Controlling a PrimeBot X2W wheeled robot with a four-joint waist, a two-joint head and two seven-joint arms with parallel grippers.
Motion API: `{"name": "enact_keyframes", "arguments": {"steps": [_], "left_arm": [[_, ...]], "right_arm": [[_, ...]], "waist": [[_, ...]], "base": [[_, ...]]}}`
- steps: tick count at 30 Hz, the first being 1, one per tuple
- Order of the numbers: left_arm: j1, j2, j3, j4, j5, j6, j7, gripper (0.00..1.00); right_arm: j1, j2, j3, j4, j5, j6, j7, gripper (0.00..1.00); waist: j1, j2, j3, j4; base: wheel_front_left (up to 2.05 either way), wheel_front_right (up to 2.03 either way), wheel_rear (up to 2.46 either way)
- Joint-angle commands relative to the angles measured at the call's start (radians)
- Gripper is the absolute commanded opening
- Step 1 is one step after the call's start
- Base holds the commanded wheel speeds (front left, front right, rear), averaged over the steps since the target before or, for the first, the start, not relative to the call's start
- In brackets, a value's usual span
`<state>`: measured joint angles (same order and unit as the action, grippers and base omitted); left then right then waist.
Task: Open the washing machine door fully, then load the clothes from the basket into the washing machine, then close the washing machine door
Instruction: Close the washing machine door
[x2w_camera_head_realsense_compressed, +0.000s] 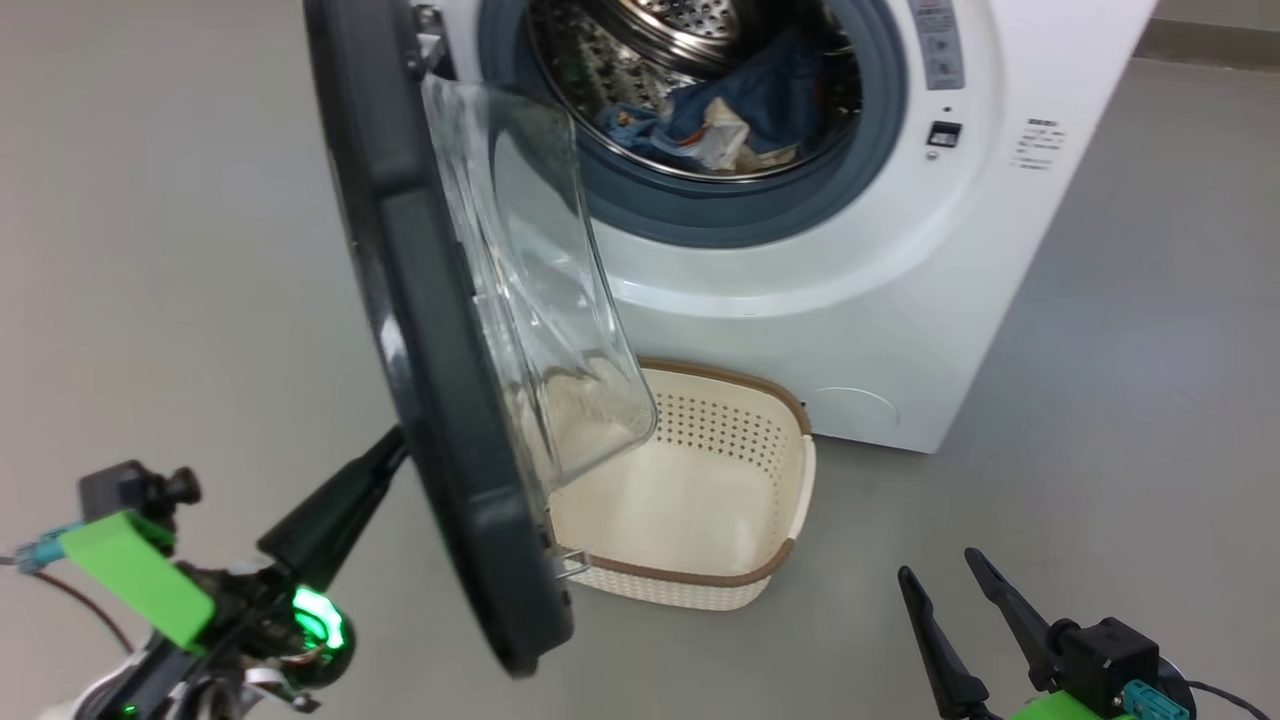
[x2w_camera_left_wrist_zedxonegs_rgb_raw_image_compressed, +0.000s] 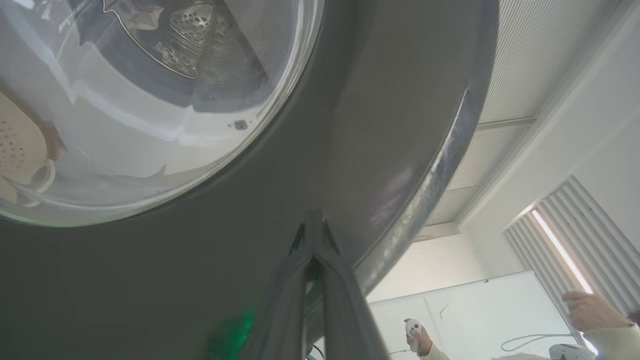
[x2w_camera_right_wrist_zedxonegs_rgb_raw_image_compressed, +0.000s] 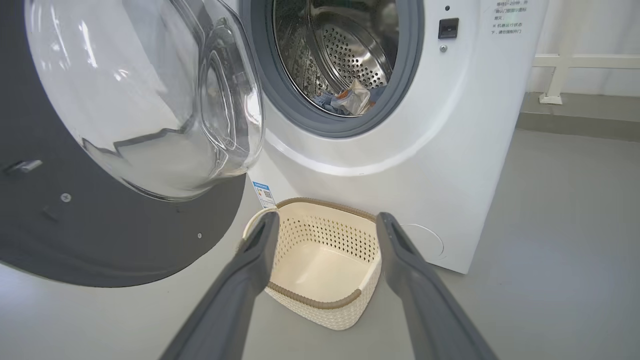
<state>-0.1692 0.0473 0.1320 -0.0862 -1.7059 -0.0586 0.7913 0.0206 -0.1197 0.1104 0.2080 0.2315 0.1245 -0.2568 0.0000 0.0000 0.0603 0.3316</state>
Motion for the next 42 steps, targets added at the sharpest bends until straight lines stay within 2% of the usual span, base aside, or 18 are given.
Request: {"name": "enact_keyframes", "arguments": {"steps": [1,10,20,28,38,42], "left_arm": [[-0.04,0.007,0.001,-0.034,-0.007,-0.012,-0.009,0.0],[-0.148,0.003,-0.173,0.06,-0.036,-0.058,-0.225,0.0],[-0.377,0.003,-0.299,0.273,-0.002,-0.071,-0.454,0.0],[-0.543,0.003,-0.356,0.422,-0.009,-0.072,-0.601,0.0],[-0.689,0.003,-0.397,0.718,0.086,-0.072,-0.782,0.0],[-0.716,0.003,-0.387,0.769,0.099,-0.072,-0.816,0.0]], "right_arm": [[-0.018,-0.002,0.018,-0.021,0.005,0.006,-0.005,1.0],[-0.021,-0.003,0.028,-0.018,0.006,0.006,-0.005,1.0],[-0.036,-0.014,0.045,-0.015,0.01,0.006,-0.005,1.0],[-0.052,-0.01,0.068,-0.008,0.013,0.006,-0.005,1.0],[-0.036,-0.012,0.094,0.005,0.016,0.006,-0.005,1.0],[-0.035,-0.016,0.097,0.005,0.017,0.006,-0.005,1.0]], "waist": [[0.0,0.0,-0.003,-0.036],[0.0,0.0,0.002,-0.14],[0.0,0.0,0.022,-0.229],[0.0,0.0,0.023,-0.3],[0.0,0.0,-0.017,-0.401],[0.0,0.0,-0.018,-0.425]], "base": [[0.0,0.0,0.0],[0.0,0.0,0.0],[0.0,0.0,0.0],[0.0,0.0,0.0],[0.0,0.0,0.0],[0.0,0.0,0.0]]}}
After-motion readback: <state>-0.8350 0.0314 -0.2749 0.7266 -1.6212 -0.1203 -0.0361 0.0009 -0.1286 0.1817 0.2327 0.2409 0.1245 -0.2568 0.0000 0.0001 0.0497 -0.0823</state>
